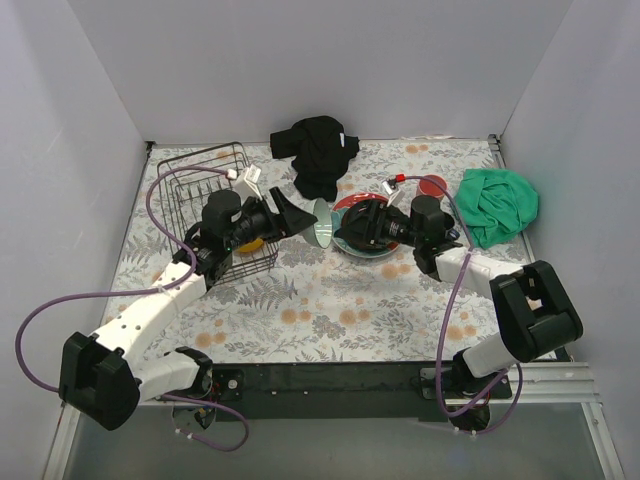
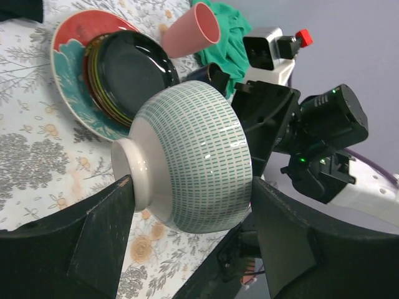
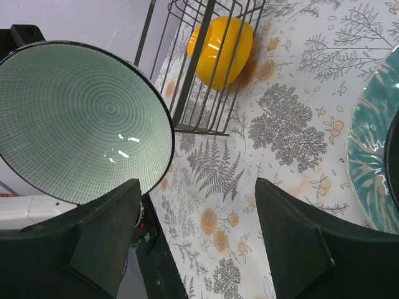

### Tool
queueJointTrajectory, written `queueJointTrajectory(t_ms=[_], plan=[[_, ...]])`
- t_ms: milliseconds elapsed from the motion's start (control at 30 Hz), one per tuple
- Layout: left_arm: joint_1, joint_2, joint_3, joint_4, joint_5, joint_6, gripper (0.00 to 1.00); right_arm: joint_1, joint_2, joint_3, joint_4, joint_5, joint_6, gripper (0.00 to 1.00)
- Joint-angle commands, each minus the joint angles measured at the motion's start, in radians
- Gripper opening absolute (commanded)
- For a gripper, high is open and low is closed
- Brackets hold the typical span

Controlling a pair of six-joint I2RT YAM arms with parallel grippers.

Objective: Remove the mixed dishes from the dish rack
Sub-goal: Place the bowl at the center of the board.

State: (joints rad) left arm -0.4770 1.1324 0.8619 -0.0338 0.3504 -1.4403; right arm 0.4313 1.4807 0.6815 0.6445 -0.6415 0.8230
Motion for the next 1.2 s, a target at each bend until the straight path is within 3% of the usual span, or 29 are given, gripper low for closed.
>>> queueJointTrajectory(t_ms=[0, 233, 300, 367, 433, 467, 533, 600, 633, 667, 767, 1167], plan=[[-0.031, -0.039, -0.024, 0.176, 0.065, -0.069, 0.16, 0.018, 0.016, 0.065, 0.092, -0.029, 0.025, 0.81], [-0.066, -0.028, -0.066, 0.245, 0.053, -0.089, 0.15, 0.058, 0.058, 0.087, 0.112, -0.047, 0.027, 0.74], [-0.069, -0.026, -0.080, 0.282, 0.067, -0.100, 0.15, 0.064, 0.064, 0.084, 0.118, -0.052, 0.025, 0.67], [-0.071, -0.028, -0.095, 0.293, 0.073, -0.104, 0.16, 0.066, 0.059, 0.075, 0.122, -0.053, 0.022, 0.46], [-0.071, -0.040, -0.104, 0.285, 0.059, -0.095, 0.20, 0.066, 0.046, 0.061, 0.121, -0.050, 0.008, 0.32], [-0.071, -0.052, -0.109, 0.279, 0.039, -0.082, 0.22, 0.066, 0.037, 0.056, 0.121, -0.047, 0.001, 0.19], [-0.071, -0.074, -0.112, 0.227, -0.005, -0.042, 0.37, 0.066, 0.023, 0.033, 0.119, -0.046, -0.004, 0.02], [-0.071, -0.098, -0.107, 0.181, -0.056, 0.015, 0.50, 0.064, 0.006, 0.015, 0.115, -0.044, -0.007, 0.01], [-0.071, -0.112, -0.106, 0.145, -0.094, 0.032, 0.63, 0.061, 0.001, 0.010, 0.107, -0.044, -0.010, 0.01], [-0.071, -0.143, -0.071, -0.005, -0.204, 0.141, 0.88, 0.052, -0.043, -0.017, 0.036, -0.024, -0.053, 0.01], [-0.071, -0.167, -0.051, -0.078, -0.303, 0.205, 0.98, 0.043, -0.085, -0.019, -0.087, 0.009, -0.116, 0.01], [-0.071, -0.272, -0.040, -0.265, -0.655, 0.527, 0.98, 0.026, -0.250, 0.098, -0.816, 0.435, -0.445, 0.01]])
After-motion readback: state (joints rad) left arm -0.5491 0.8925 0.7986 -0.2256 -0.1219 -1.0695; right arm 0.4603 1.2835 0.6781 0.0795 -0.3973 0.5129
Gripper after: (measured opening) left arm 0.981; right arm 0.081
